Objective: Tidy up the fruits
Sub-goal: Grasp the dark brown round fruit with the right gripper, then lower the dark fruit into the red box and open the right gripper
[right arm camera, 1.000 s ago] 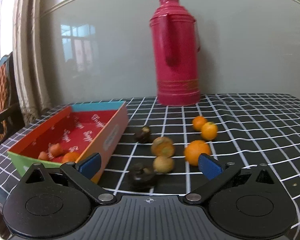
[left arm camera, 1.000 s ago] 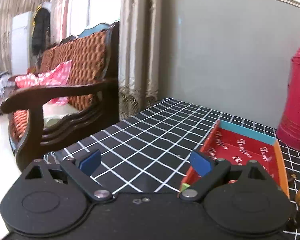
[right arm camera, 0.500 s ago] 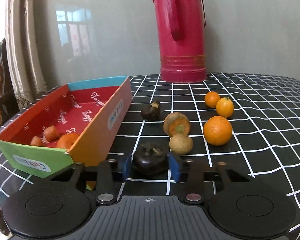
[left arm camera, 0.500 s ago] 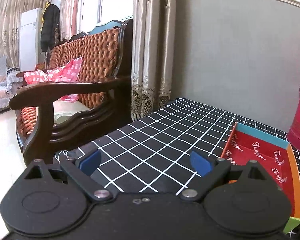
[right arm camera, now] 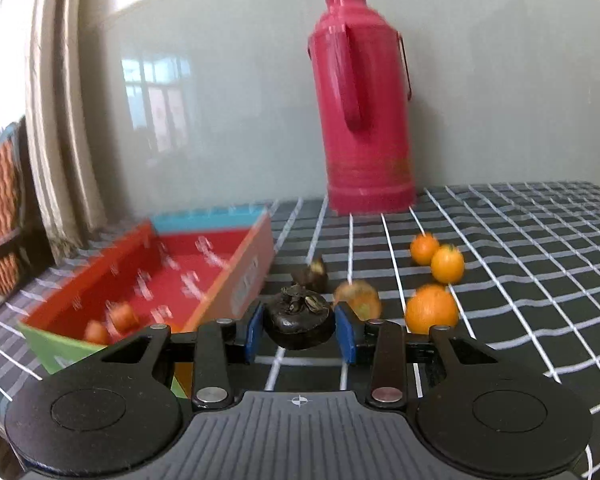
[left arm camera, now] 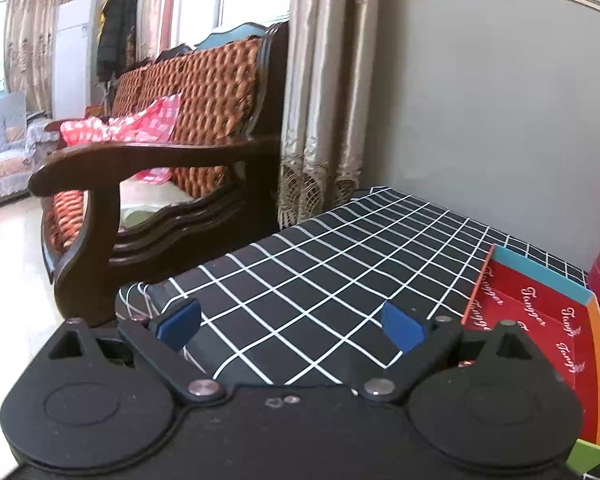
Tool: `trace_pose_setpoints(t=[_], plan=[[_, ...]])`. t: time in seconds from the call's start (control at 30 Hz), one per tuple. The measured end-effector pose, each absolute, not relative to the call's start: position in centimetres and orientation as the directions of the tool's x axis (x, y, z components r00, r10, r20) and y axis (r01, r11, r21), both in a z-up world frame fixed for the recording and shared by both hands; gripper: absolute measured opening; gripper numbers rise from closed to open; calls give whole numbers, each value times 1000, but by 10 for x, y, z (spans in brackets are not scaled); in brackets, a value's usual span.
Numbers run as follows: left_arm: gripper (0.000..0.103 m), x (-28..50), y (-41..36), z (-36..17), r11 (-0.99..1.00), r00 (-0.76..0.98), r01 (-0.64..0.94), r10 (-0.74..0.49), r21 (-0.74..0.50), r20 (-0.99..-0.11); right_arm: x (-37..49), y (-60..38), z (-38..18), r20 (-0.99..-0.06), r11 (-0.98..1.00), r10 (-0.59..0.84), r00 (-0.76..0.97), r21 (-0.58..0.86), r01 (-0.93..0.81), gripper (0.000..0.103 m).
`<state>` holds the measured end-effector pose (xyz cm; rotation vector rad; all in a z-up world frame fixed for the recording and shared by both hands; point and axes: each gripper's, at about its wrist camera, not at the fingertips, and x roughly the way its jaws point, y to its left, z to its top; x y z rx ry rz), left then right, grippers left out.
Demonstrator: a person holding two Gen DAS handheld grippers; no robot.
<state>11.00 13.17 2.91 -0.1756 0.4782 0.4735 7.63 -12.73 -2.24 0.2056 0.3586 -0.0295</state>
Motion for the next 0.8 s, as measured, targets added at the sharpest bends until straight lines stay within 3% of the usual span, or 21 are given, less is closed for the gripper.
trace_pose_setpoints(t=[0.23, 0.5, 0.8], plan=[[91, 111, 139, 25, 870, 762, -490, 396, -56, -512, 68, -107, -8, -263, 984, 101, 959, 168, -57, 39], [91, 110, 140, 24, 868, 757, -495, 408, -41, -511, 81, -70, -12, -286, 972, 221, 932, 141, -187, 39], [91, 108, 150, 23, 859, 747, -512, 425, -34, -512, 97, -43, -18, -317, 964, 261, 912, 133, -230, 39]])
